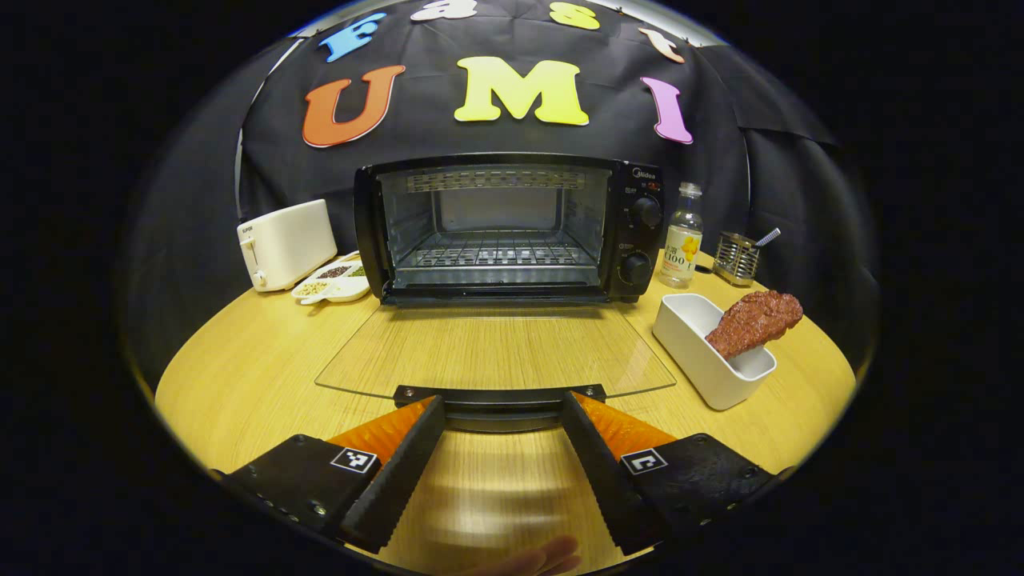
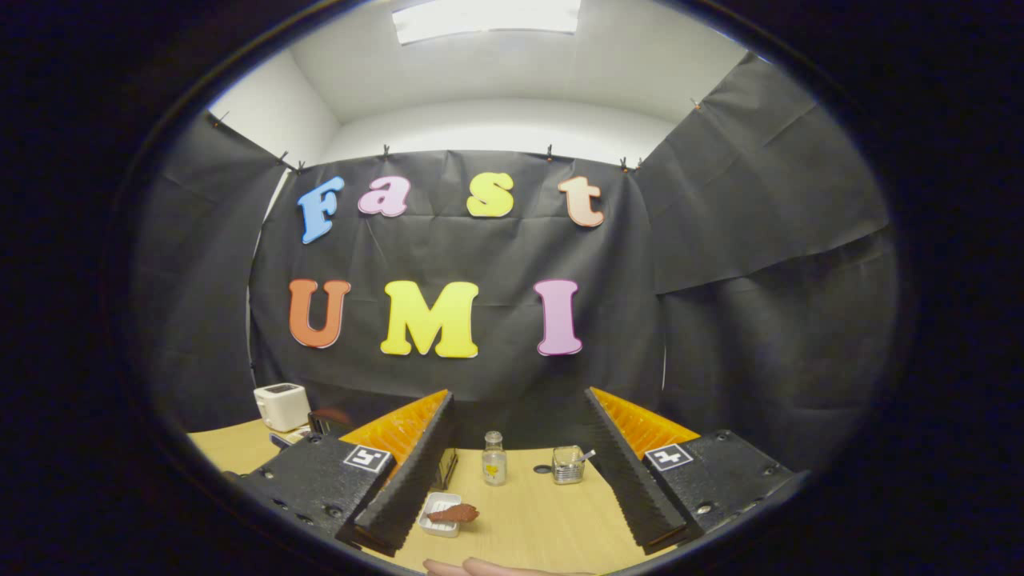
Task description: Open the electric oven with the left hand, put the food in, and close the electric oven.
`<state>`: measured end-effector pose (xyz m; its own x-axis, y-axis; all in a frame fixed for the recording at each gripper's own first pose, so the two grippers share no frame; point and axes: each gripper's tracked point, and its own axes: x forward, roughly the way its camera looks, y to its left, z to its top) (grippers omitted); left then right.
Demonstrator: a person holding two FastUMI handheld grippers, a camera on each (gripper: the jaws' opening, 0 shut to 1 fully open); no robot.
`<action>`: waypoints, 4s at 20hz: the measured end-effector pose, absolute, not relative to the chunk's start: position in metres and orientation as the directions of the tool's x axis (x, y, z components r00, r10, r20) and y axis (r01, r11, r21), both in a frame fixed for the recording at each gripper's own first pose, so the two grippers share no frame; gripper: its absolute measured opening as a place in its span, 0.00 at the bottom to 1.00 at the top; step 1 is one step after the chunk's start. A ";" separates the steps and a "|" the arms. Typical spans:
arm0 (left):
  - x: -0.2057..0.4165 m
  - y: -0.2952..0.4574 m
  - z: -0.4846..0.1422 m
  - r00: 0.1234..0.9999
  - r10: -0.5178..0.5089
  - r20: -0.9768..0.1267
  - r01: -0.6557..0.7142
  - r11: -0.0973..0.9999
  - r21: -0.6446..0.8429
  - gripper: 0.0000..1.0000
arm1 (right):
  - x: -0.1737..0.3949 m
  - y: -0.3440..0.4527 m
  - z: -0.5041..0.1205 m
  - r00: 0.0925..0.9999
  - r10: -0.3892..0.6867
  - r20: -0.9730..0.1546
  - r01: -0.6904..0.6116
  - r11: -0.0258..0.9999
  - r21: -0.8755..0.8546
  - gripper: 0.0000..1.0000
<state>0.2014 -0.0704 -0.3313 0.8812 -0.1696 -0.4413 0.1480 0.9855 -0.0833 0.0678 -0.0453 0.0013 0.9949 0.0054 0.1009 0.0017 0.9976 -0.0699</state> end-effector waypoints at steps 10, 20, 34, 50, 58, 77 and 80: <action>0.172 -0.052 -0.241 0.940 -0.131 -0.314 0.127 0.991 -0.034 0.94 | 0.129 -0.045 -0.071 0.985 0.063 -0.161 -0.070 0.997 -0.038 1.00; 0.153 -0.028 -0.120 0.996 -0.046 -0.079 0.042 0.997 -0.061 0.94 | 0.195 -0.033 -0.193 0.844 0.157 -0.513 -0.151 0.987 0.053 1.00; 0.126 -0.017 -0.026 0.998 -0.022 0.059 0.024 0.999 -0.032 0.95 | 0.222 0.003 -0.321 0.525 0.403 -0.750 -0.148 0.911 0.385 0.83; 0.099 0.020 -0.039 0.997 0.057 0.051 -0.055 0.998 -0.032 0.95 | 0.215 0.009 -0.325 0.401 0.576 -0.712 -0.011 0.780 0.625 0.09; 0.101 0.031 -0.058 0.999 0.037 0.033 -0.035 0.998 -0.050 0.95 | 0.203 0.010 -0.266 0.570 0.415 -0.709 -0.164 0.903 0.397 0.09; 0.082 0.084 -0.112 0.994 0.101 -0.050 -0.104 0.993 -0.059 0.95 | 0.166 0.178 -0.253 0.621 0.454 -0.639 -0.550 0.833 0.057 0.06; 0.084 0.086 -0.110 0.994 0.099 -0.042 -0.102 0.992 -0.080 0.95 | 0.179 0.182 -0.234 0.683 0.438 -0.585 -0.529 0.849 0.019 0.06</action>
